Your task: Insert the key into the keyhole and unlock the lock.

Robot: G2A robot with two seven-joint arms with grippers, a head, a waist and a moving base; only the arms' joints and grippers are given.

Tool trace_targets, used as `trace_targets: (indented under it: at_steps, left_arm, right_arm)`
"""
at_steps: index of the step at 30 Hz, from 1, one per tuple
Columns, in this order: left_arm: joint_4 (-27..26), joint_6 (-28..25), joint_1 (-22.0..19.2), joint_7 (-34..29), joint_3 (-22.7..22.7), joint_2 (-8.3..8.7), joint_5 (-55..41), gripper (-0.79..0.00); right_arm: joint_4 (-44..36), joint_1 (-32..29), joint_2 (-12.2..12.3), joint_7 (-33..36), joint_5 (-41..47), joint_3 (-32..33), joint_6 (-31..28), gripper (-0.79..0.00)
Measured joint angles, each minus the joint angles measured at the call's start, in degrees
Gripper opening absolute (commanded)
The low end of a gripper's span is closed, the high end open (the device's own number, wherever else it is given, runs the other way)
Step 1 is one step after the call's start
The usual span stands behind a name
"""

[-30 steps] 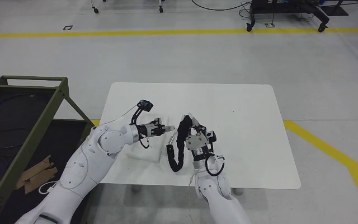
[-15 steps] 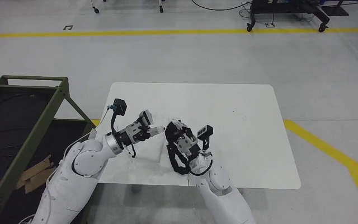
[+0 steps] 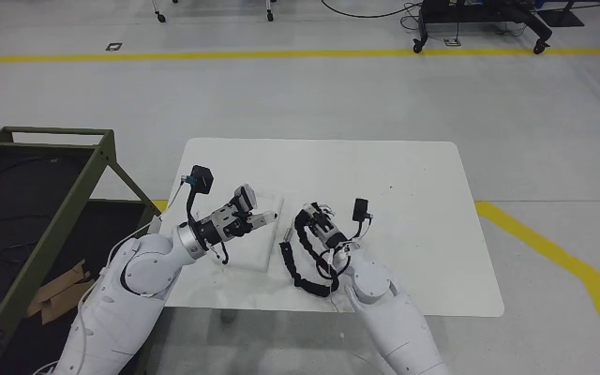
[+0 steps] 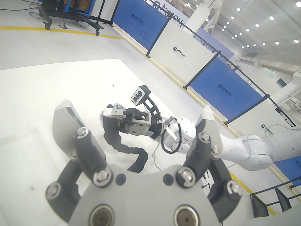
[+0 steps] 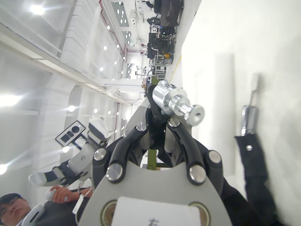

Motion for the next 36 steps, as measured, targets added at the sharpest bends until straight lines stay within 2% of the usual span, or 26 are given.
trace_targets:
  at_steps: [1, 8, 13, 16, 21, 24, 28, 31, 36]
  left_arm:
    - [0.00, 0.00, 0.00, 0.00, 0.00, 0.00, 0.00, 0.000]
    - [0.00, 0.00, 0.00, 0.00, 0.00, 0.00, 0.00, 0.000]
    - [0.00, 0.00, 0.00, 0.00, 0.00, 0.00, 0.00, 0.000]
    - [0.00, 0.00, 0.00, 0.00, 0.00, 0.00, 0.00, 0.000]
    - [0.00, 0.00, 0.00, 0.00, 0.00, 0.00, 0.00, 0.000]
    - [0.00, 0.00, 0.00, 0.00, 0.00, 0.00, 0.00, 0.000]
    - [0.00, 0.00, 0.00, 0.00, 0.00, 0.00, 0.00, 0.000]
    - [0.00, 0.00, 0.00, 0.00, 0.00, 0.00, 0.00, 0.000]
    - [0.00, 0.00, 0.00, 0.00, 0.00, 0.00, 0.00, 0.000]
  right_arm:
    - [0.67, 0.12, 0.08, -0.36, 0.03, 0.50, 0.18, 0.000]
    - [0.29, -1.74, 0.86, -1.49, -2.20, 2.97, 1.24, 0.000]
    - [-5.70, -5.44, 1.35, 0.10, 2.45, 5.79, -0.92, 0.000]
    - [-10.69, -8.06, 1.70, 1.25, 6.45, 8.04, -4.40, 0.000]
    - [-16.56, -11.58, 2.41, 3.97, 7.18, 10.38, -6.47, 0.000]
    - [-14.71, -10.49, 2.97, 6.21, -0.20, 9.25, -4.15, 0.000]
    - [-11.18, -6.16, 3.74, 8.64, -16.46, 7.44, -0.60, 0.000]
    - [-12.58, -4.17, 4.38, 11.00, -25.45, 7.25, 1.36, 0.000]
    - [-18.45, -4.67, 5.52, 16.85, -35.24, 9.63, 11.05, 0.000]
